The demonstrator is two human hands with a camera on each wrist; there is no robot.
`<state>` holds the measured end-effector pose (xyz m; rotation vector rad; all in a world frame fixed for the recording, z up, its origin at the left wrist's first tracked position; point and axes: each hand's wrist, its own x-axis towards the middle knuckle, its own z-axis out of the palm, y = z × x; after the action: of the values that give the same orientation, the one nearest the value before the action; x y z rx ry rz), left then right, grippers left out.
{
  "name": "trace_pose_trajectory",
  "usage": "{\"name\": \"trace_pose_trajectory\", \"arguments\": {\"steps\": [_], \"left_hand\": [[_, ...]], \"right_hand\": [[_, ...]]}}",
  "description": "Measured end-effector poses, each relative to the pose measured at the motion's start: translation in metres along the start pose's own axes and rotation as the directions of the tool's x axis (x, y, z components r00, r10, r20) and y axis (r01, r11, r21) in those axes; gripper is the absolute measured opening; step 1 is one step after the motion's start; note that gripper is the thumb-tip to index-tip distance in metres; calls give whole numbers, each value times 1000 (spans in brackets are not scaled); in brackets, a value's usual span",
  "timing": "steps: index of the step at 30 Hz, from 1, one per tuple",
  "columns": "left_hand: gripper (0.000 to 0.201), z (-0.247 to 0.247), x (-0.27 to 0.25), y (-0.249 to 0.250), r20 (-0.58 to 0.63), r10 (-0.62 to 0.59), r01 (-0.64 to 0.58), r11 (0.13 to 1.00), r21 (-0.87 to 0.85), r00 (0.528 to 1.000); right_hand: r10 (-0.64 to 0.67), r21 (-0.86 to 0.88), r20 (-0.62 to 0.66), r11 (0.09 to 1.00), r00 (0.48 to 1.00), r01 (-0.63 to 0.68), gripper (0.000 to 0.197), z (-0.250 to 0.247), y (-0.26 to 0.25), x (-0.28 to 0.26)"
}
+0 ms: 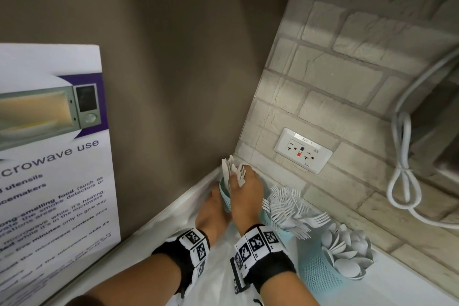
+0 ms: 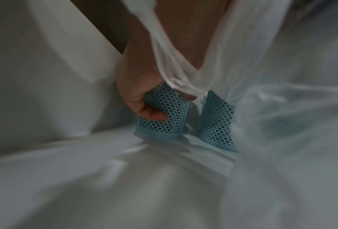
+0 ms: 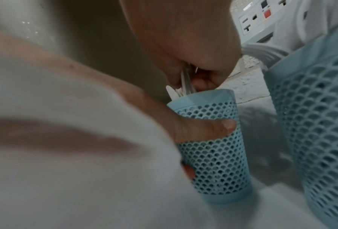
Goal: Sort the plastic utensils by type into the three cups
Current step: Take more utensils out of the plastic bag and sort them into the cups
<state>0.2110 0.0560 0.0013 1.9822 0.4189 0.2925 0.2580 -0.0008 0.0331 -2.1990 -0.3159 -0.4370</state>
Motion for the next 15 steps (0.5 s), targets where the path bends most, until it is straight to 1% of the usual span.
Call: {"name": "trace_pose_trajectory", "arguments": {"steps": [1,4,5,6,7,8,9,11,12,14,15], "left_hand": [[44,1,2,-2,0,10,-10,1000,-4,1000],[54,1,3,-6,22,35,-37,996,81,999],[52,3,4,-9,17,34,-35,997,67,999],[45,2,3,-7,22,9,-9,1000,6,1000],[38,3,3,-8,22,-3,5,998,-63,1000],[34,2,3,-7,23,-21,23,995,-96,1000],[33,3,5,-7,12,-20,21,993,-114,1000],[35,4,5,-8,25,-21,25,990,-138,999],[37,4,5,-9,43,-21,25,993,-115,999],[41,4,4,-12,84,9,-6,999,-38,996],[42,5,4,-14,108,13,-10,1000,-28,994]], "right_hand": [[6,5,18,1000,1000,-6,26,-1,-1,0],[49,-4,53,999,997,-49,42,-3,0,1],[67,-19,75,998,995,-66,46,-1,2,2],[77,-53,111,996,991,-71,46,1,3,2],[75,-93,145,994,987,-61,41,3,5,2],[66,-118,159,992,985,-47,35,5,7,2],[55,-119,142,992,988,-38,32,5,7,2],[42,-74,76,997,996,-37,36,2,5,-1],[39,-62,78,998,996,-34,41,-1,4,-2],[32,-105,135,994,990,-18,51,-4,0,-7],[25,-125,152,992,988,-5,55,-6,-2,-10]]}}
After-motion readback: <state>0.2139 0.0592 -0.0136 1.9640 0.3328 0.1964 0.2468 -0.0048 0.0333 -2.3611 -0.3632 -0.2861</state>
